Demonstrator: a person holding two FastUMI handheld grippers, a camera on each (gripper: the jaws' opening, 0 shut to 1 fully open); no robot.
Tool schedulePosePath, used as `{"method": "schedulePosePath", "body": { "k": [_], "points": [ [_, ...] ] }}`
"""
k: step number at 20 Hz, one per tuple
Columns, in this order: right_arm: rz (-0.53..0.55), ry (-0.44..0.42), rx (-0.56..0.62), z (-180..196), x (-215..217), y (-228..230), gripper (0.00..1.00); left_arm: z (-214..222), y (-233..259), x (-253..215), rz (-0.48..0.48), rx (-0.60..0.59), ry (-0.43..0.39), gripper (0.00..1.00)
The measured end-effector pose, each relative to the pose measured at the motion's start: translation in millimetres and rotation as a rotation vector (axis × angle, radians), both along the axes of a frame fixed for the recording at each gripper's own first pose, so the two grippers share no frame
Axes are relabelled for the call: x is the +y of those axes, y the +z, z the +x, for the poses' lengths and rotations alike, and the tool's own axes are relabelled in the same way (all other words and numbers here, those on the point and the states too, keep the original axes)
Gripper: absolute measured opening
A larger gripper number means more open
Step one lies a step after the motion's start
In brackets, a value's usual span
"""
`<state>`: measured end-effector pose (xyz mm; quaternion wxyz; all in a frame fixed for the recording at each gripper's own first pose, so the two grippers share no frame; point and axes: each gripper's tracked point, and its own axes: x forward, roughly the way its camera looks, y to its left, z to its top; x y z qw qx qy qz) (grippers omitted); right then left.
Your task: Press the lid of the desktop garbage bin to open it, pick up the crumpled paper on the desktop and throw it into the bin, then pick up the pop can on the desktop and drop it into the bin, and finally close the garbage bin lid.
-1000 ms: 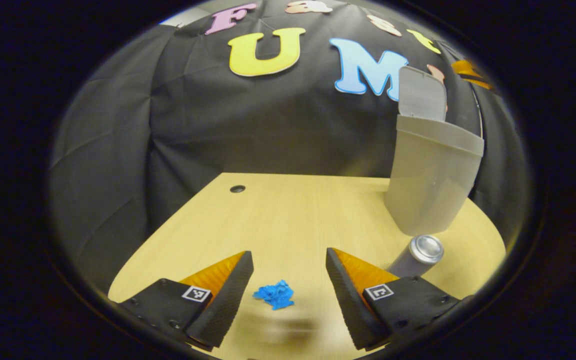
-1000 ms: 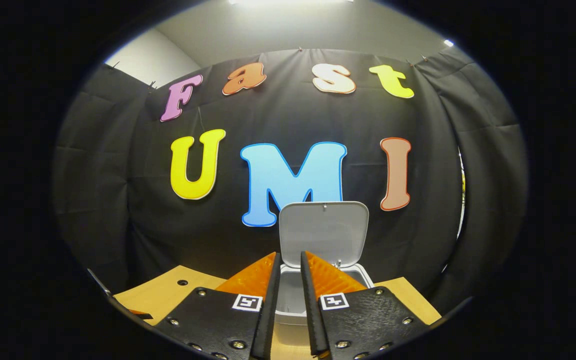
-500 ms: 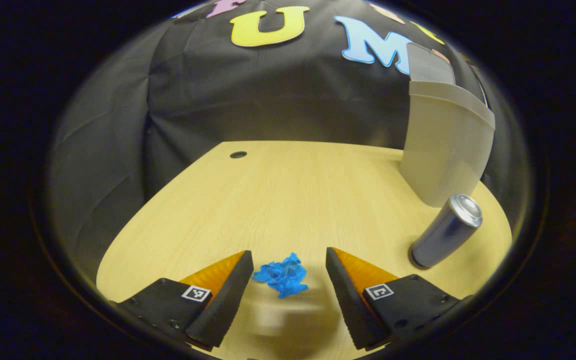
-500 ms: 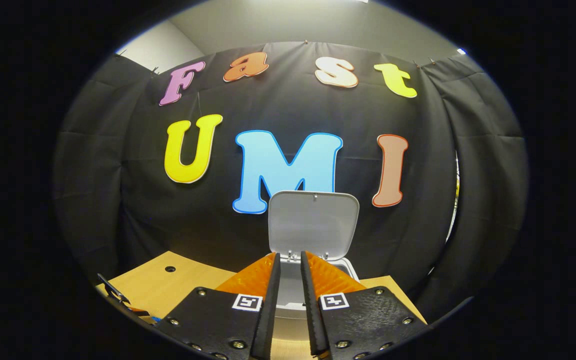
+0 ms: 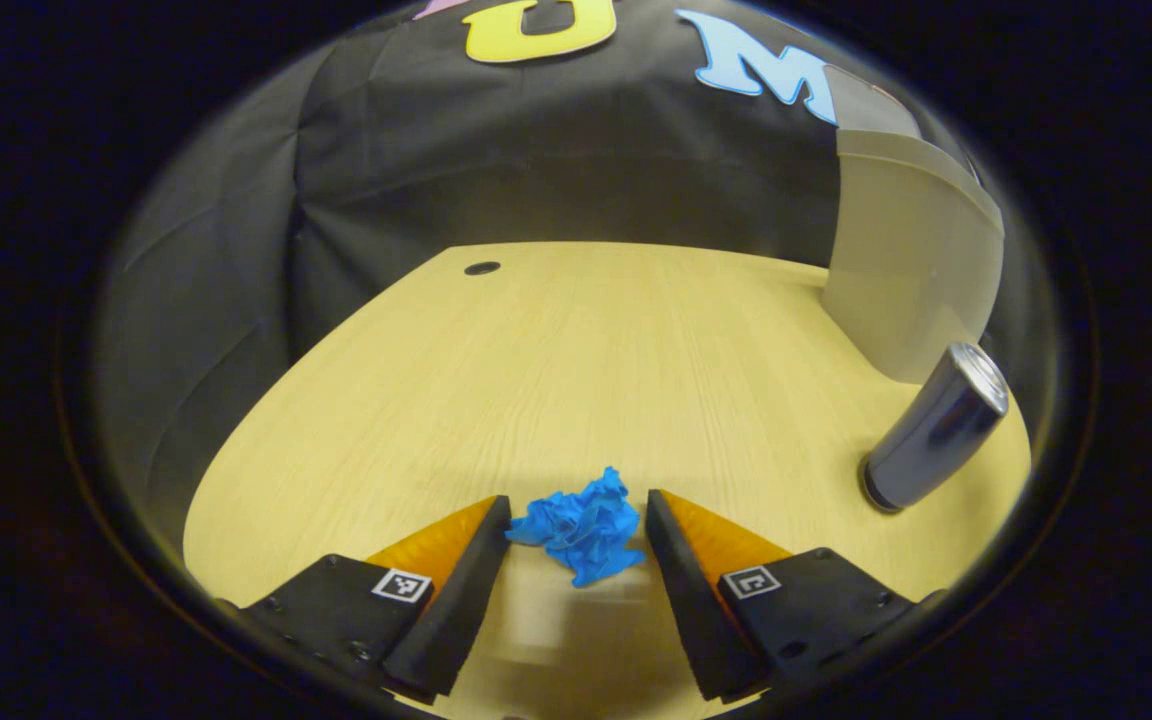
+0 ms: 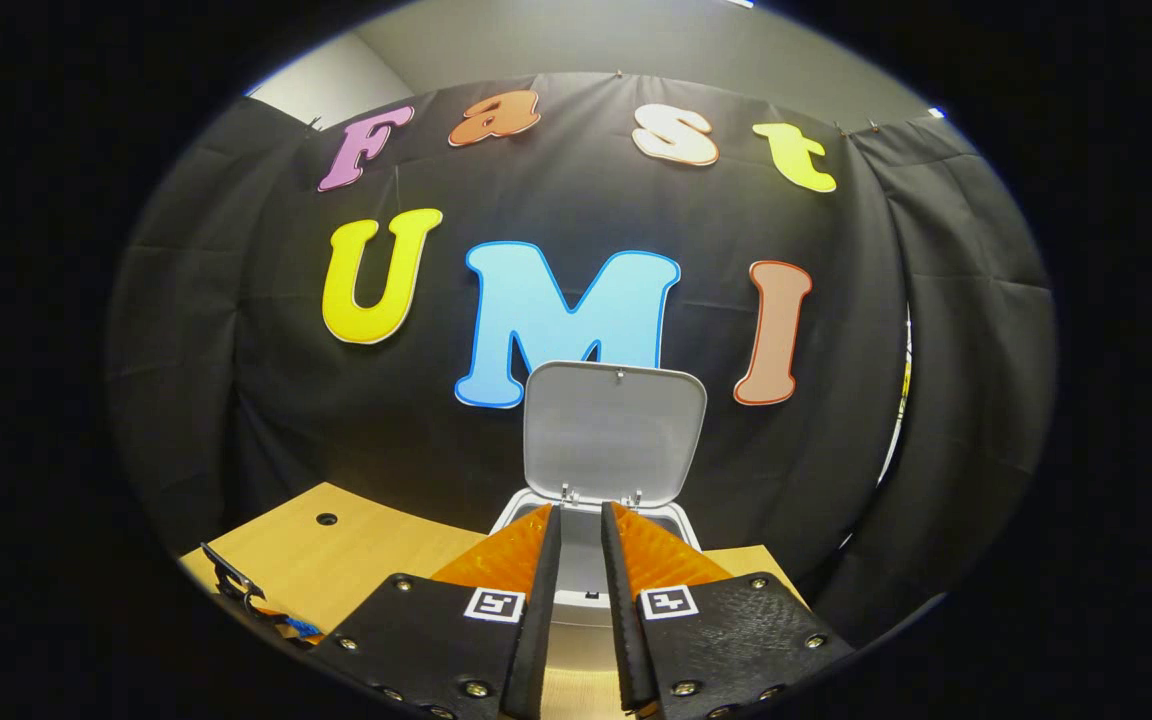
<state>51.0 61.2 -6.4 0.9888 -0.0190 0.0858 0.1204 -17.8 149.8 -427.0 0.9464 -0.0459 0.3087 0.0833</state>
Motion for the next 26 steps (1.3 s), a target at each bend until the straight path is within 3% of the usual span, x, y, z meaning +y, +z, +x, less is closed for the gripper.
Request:
{"method": "schedulePosePath", "body": {
  "k": [1, 2, 3, 4, 6, 19, 26],
  "points": [
    [-0.003, 0.002, 0.003, -0.8, 1.2, -1.8, 0.28, 0.9, 0.8, 2.1, 0.004, -0.003, 0.007, 0.90],
    [-0.008, 0.005, 0.006, -1.0, 1.7, -2.5, 0.28, 1.8, 1.6, 1.5, 0.003, -0.004, 0.014, 0.78],
    [-0.010, 0.009, 0.009, -2.2, 2.8, -3.5, 0.28, 2.1, 0.8, 1.5, 0.005, -0.004, 0.018, 0.72],
    [-0.013, 0.014, 0.011, -3.0, 3.6, -3.2, 0.28, 2.5, 0.7, 2.0, 0.013, 0.001, 0.023, 0.74],
    [-0.018, 0.015, 0.013, -5.2, 3.0, -4.4, 0.28, 2.7, 0.9, 2.5, 0.030, 0.010, 0.029, 0.48],
    [-0.026, 0.026, 0.028, -18.0, -2.7, -10.9, 0.28, 12.3, 23.8, -4.0, 0.052, -0.024, 0.014, 0.50],
    [-0.010, 0.022, 0.033, -19.5, -7.4, -13.6, 0.28, 35.5, 78.7, -7.0, 0.058, -0.129, 0.007, 0.50]
  ]
}}
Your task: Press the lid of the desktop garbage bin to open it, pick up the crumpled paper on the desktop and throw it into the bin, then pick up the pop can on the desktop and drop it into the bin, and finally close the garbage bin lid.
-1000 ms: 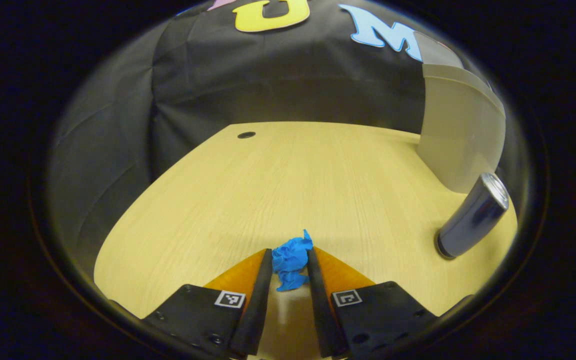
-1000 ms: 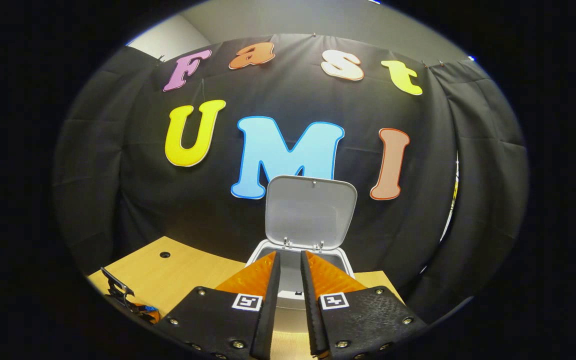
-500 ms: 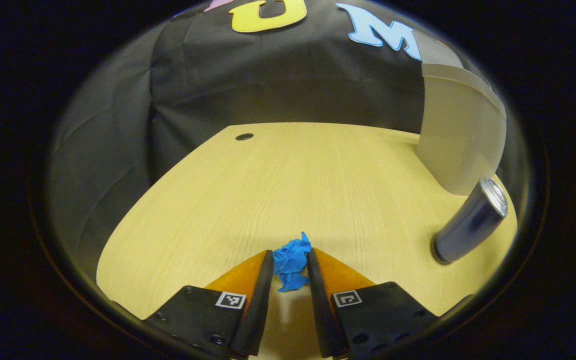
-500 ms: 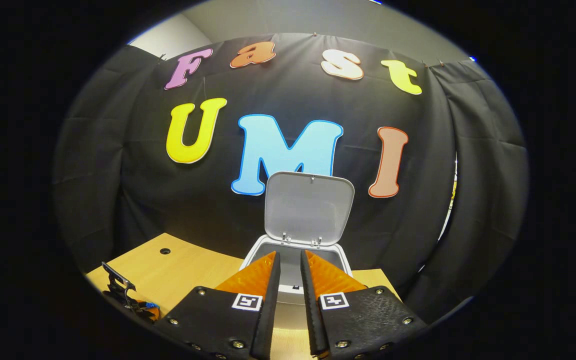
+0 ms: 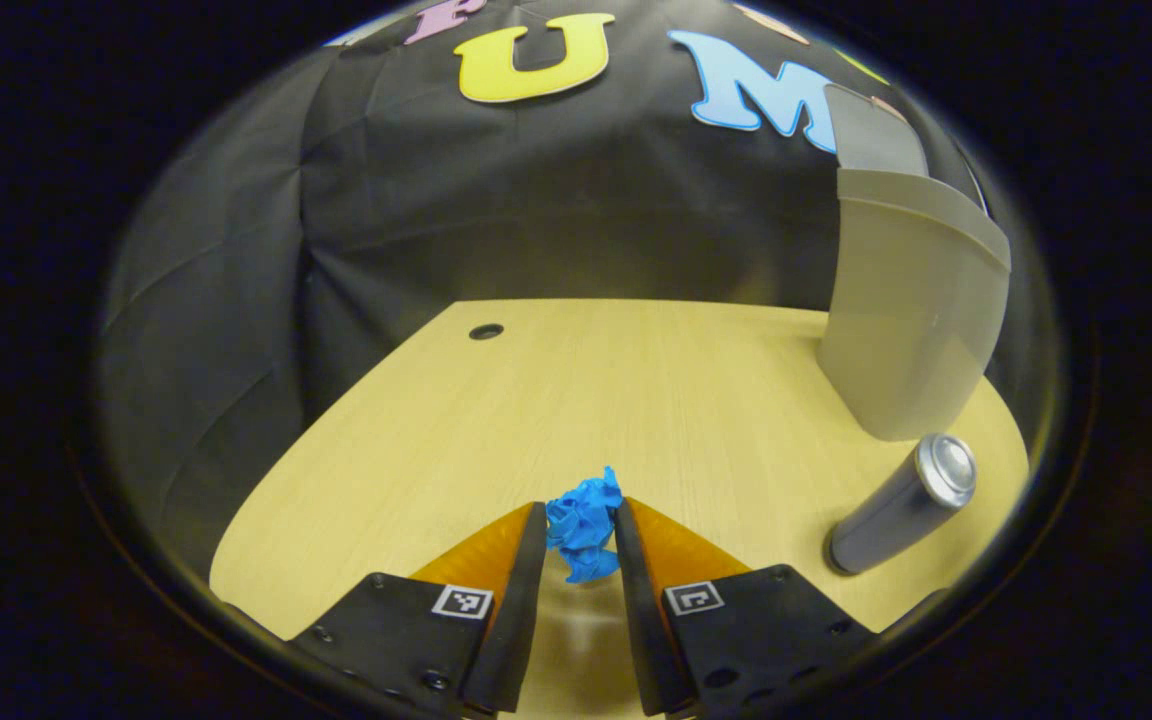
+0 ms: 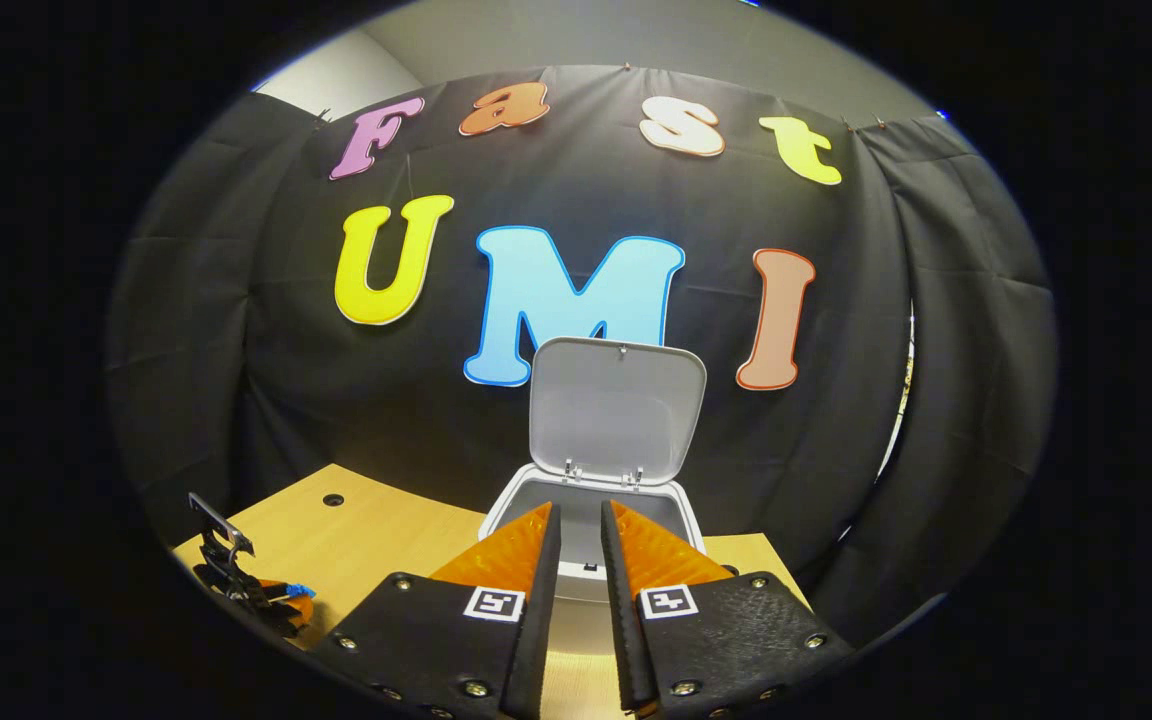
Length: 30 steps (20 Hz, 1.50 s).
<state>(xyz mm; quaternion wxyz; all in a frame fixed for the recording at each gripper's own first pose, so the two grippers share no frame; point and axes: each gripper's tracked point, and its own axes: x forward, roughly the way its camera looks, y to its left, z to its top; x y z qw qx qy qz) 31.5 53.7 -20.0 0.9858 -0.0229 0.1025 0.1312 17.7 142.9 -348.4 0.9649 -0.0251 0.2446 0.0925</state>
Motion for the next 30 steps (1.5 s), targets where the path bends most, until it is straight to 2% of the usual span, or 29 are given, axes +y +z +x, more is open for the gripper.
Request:
{"method": "schedulePosePath", "body": {
  "k": [6, 7, 8, 11, 13, 14, 21, 23, 25, 26, 28, 30],
  "points": [
    [0.023, -0.011, 0.015, -0.9, -5.0, -8.0, 0.28, 32.2, 58.0, -15.5, 0.052, -0.096, -0.077, 0.51],
    [0.027, -0.014, 0.018, -0.7, -6.1, -10.6, 0.28, 37.3, 67.9, -20.4, 0.057, -0.112, -0.093, 0.46],
    [0.032, -0.017, 0.021, -0.5, -7.6, -11.9, 0.28, 43.1, 79.3, -26.1, 0.063, -0.129, -0.108, 0.46],
    [0.043, -0.029, 0.032, -0.9, -12.3, -18.6, 0.28, 60.7, 113.5, -47.3, 0.062, -0.188, -0.154, 0.51],
    [0.049, -0.037, 0.040, -1.0, -15.9, -23.3, 0.28, 72.0, 137.9, -61.6, 0.069, -0.231, -0.185, 0.46],
    [0.051, -0.041, 0.043, -1.3, -18.1, -24.9, 0.28, 77.7, 150.6, -70.3, 0.069, -0.253, -0.204, 0.48],
    [0.071, -0.075, 0.063, -4.4, -35.0, -37.4, 0.28, 110.6, 230.1, -142.8, 0.062, -0.388, -0.324, 0.46],
    [0.077, -0.088, 0.067, -4.7, -41.8, -39.8, 0.28, 118.3, 243.9, -165.6, 0.055, -0.409, -0.362, 0.46],
    [0.083, -0.105, 0.070, -5.2, -49.7, -41.8, 0.28, 125.7, 254.4, -188.7, 0.048, -0.427, -0.394, 0.51],
    [0.085, -0.114, 0.071, -5.2, -53.5, -43.0, 0.28, 128.6, 260.7, -201.0, 0.042, -0.435, -0.414, 0.48],
    [0.088, -0.134, 0.075, -7.4, -62.0, -45.3, 0.28, 133.9, 272.0, -226.1, 0.040, -0.454, -0.451, 0.51],
    [0.093, -0.154, 0.080, -9.0, -71.3, -47.2, 0.28, 138.1, 282.5, -250.6, 0.042, -0.471, -0.491, 0.49]
  ]
}}
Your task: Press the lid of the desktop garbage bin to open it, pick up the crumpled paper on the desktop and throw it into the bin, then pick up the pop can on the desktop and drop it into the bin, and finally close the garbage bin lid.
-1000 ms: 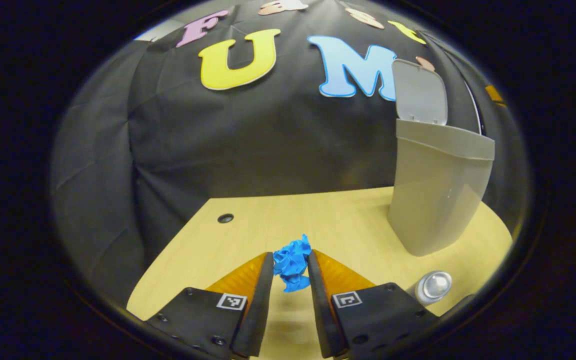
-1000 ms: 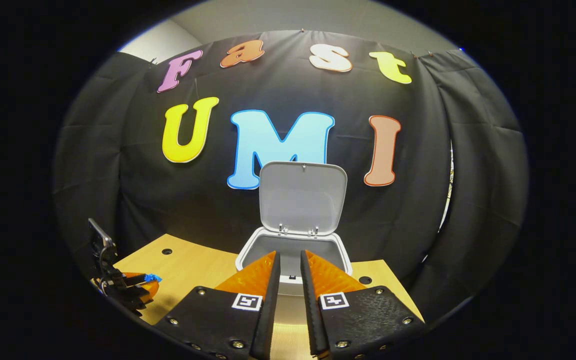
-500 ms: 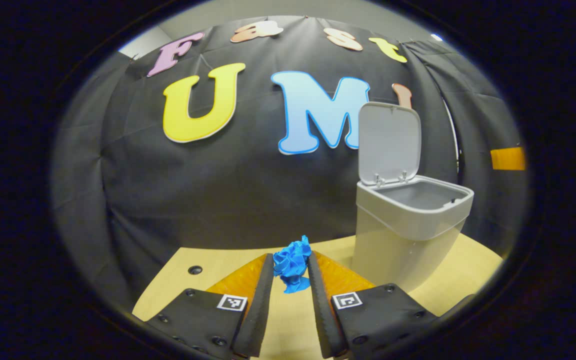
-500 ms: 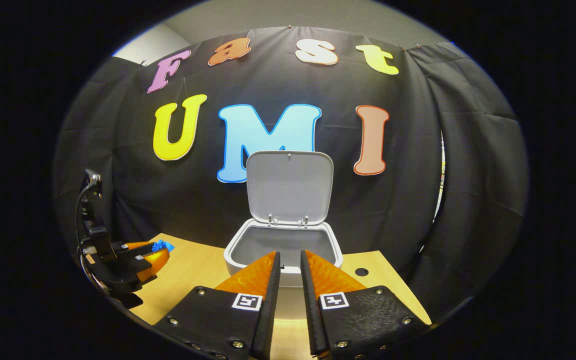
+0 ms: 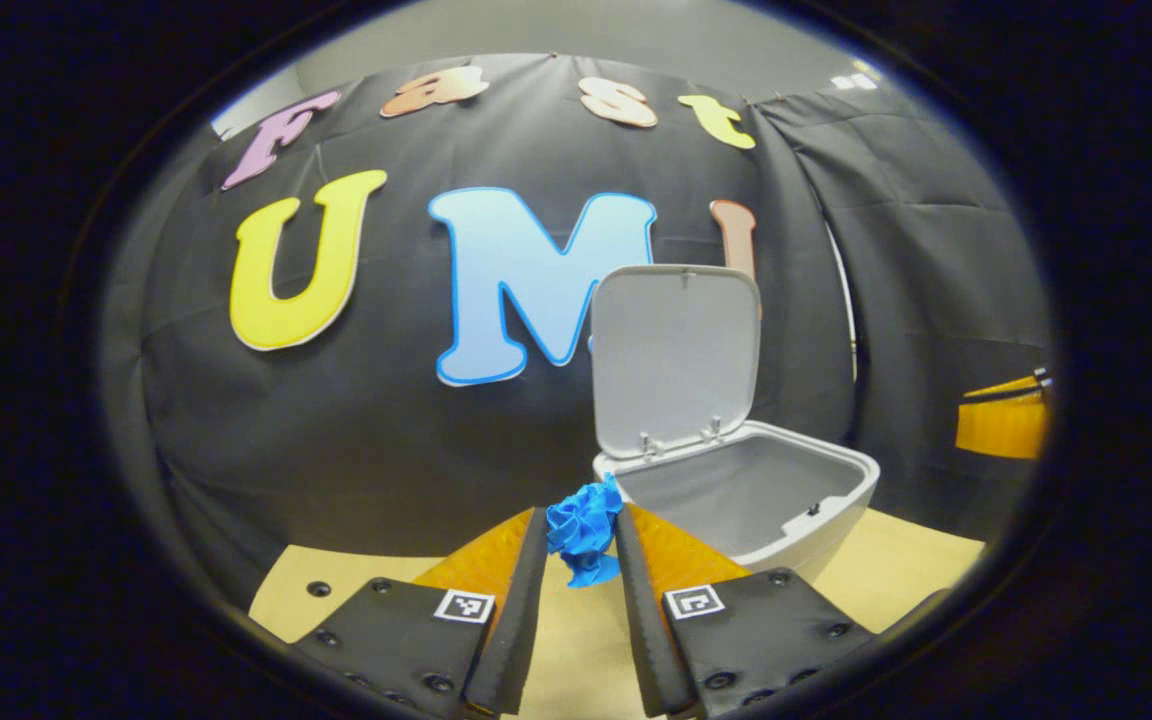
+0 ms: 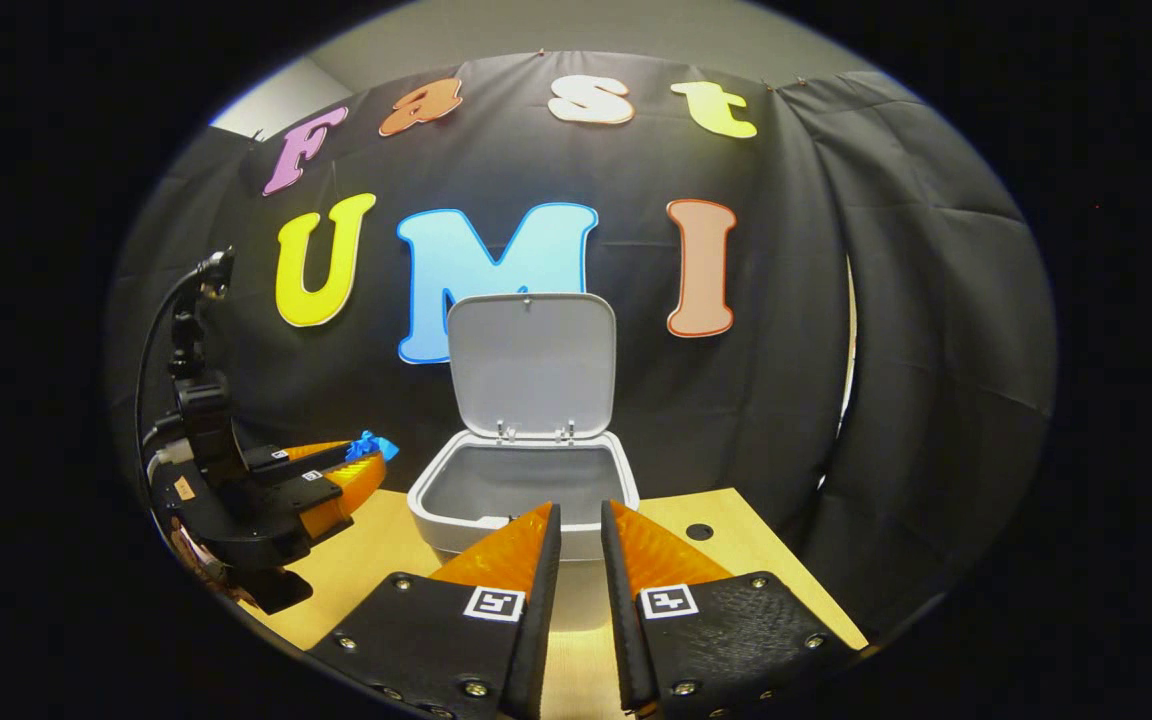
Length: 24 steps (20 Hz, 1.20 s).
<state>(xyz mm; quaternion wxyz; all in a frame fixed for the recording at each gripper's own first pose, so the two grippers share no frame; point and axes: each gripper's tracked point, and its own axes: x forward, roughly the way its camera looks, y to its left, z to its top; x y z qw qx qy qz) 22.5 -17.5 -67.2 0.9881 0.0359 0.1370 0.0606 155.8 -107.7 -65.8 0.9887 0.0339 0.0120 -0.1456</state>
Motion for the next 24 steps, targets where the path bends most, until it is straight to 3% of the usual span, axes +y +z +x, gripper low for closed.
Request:
{"method": "schedulePosePath", "body": {
  "k": [4, 5, 7, 10, 12, 13, 17, 24],
  "points": [
    [0.008, -0.039, 0.006, -4.2, -15.4, -4.4, 0.28, 3.5, 10.2, -36.4, 0.012, -0.019, -0.060, 0.45],
    [0.009, -0.047, 0.009, -5.1, -18.8, -5.0, 0.28, 4.5, 11.0, -43.9, 0.014, -0.018, -0.070, 0.50],
    [0.015, -0.061, 0.016, -6.5, -23.3, -8.2, 0.28, 5.9, 9.4, -54.4, 0.012, -0.014, -0.084, 0.46],
    [0.019, -0.074, 0.028, -8.1, -28.2, -12.8, 0.28, 8.0, 1.3, -63.1, -0.009, 0.008, -0.100, 0.50],
    [0.015, -0.075, 0.037, -10.4, -29.3, -15.5, 0.28, 8.7, -0.7, -66.1, -0.037, 0.017, -0.108, 0.45],
    [0.013, -0.075, 0.038, -10.3, -29.6, -15.2, 0.28, 8.9, -1.4, -67.7, -0.041, 0.017, -0.104, 0.48],
    [0.014, -0.075, 0.035, -9.0, -29.5, -13.9, 0.28, 9.2, 3.4, -68.8, -0.044, 0.007, -0.103, 0.89],
    [0.031, -0.046, 0.034, -5.8, -13.6, -16.2, 0.28, 8.7, 3.8, -48.0, -0.041, 0.011, -0.070, 0.87]
  ]
}}
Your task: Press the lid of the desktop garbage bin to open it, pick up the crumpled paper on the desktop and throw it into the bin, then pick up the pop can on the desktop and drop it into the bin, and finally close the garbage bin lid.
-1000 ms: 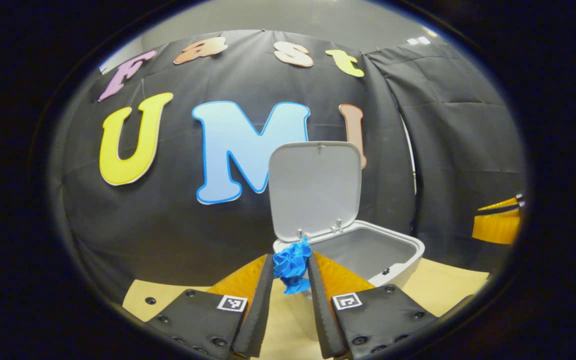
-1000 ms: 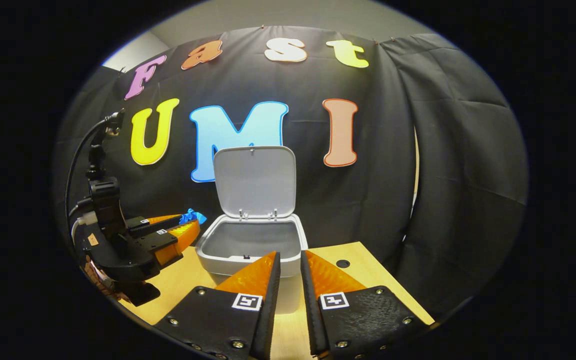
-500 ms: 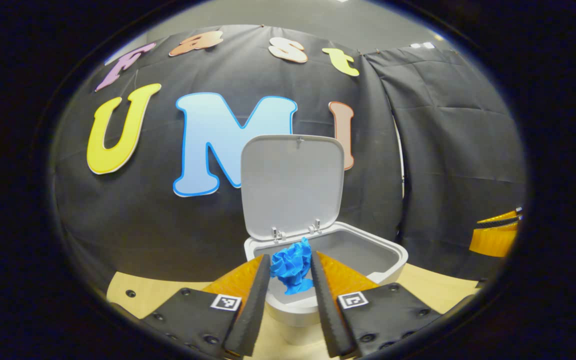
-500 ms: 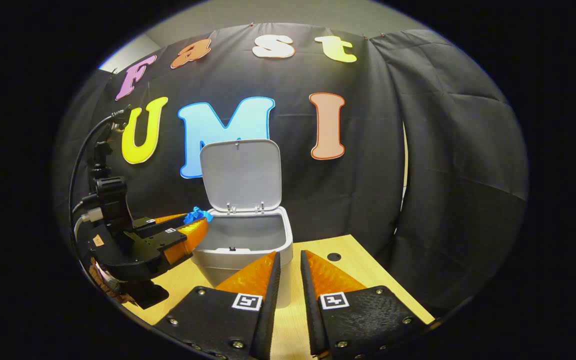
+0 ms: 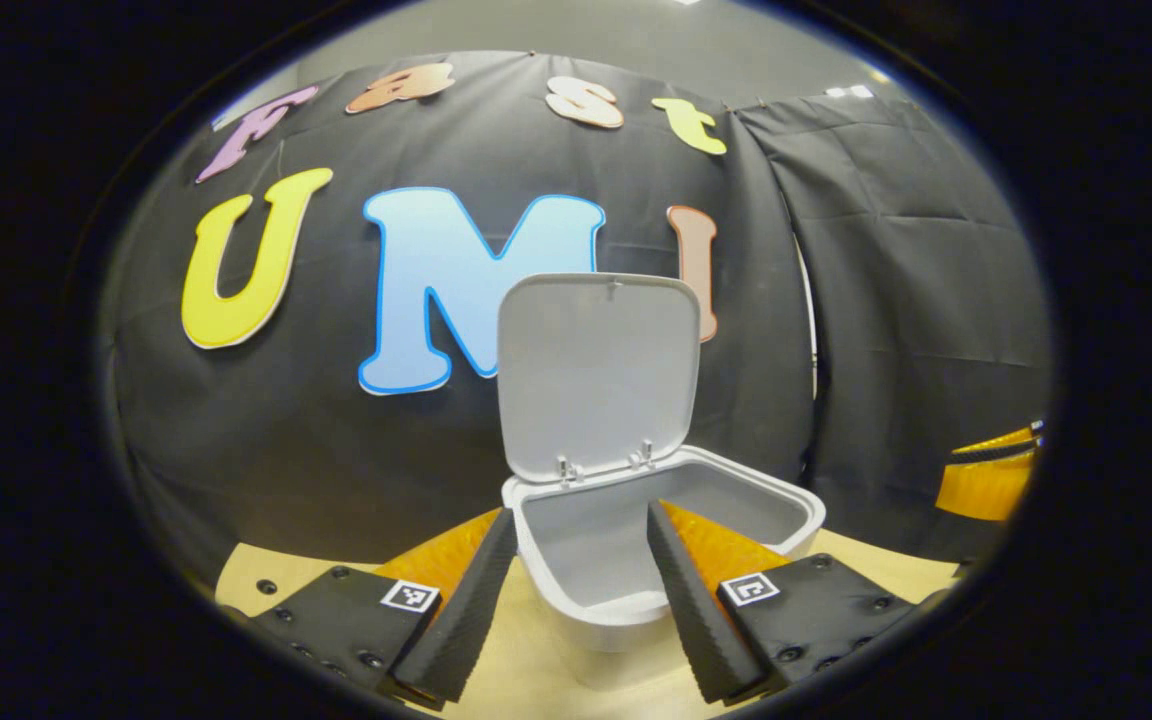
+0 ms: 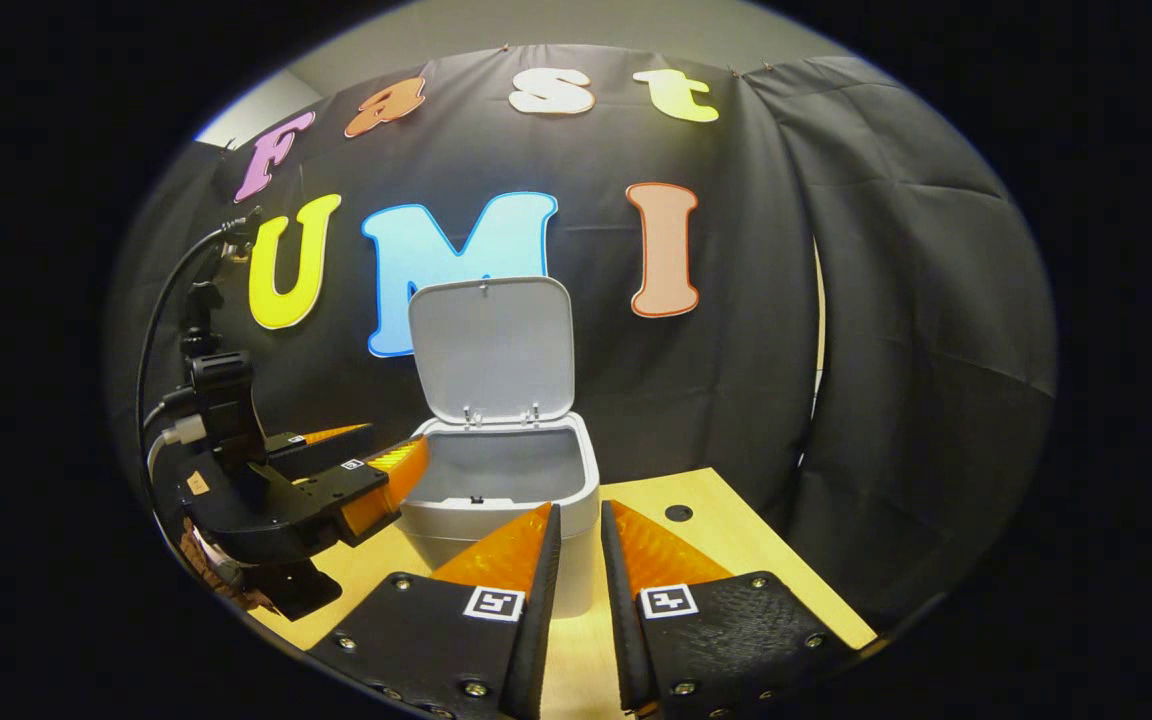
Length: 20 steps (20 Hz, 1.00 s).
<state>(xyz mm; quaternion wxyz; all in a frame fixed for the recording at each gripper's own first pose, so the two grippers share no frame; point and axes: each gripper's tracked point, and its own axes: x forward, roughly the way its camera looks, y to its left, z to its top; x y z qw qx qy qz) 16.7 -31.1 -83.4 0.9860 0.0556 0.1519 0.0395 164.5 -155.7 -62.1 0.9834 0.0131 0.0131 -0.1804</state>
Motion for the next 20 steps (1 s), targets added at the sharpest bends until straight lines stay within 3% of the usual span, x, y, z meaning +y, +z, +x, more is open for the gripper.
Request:
{"method": "schedulePosePath", "body": {
  "k": [8, 20],
  "points": [
    [0.008, 0.114, 0.010, 3.1, 45.7, -6.6, 0.28, -11.7, -4.3, 83.7, -0.007, 0.011, 0.132, 0.84],
    [0.005, 0.366, 0.057, -9.2, 152.7, -32.3, 0.28, -63.1, -18.4, 228.5, -0.002, 0.038, 0.383, 0.84]
  ]
}}
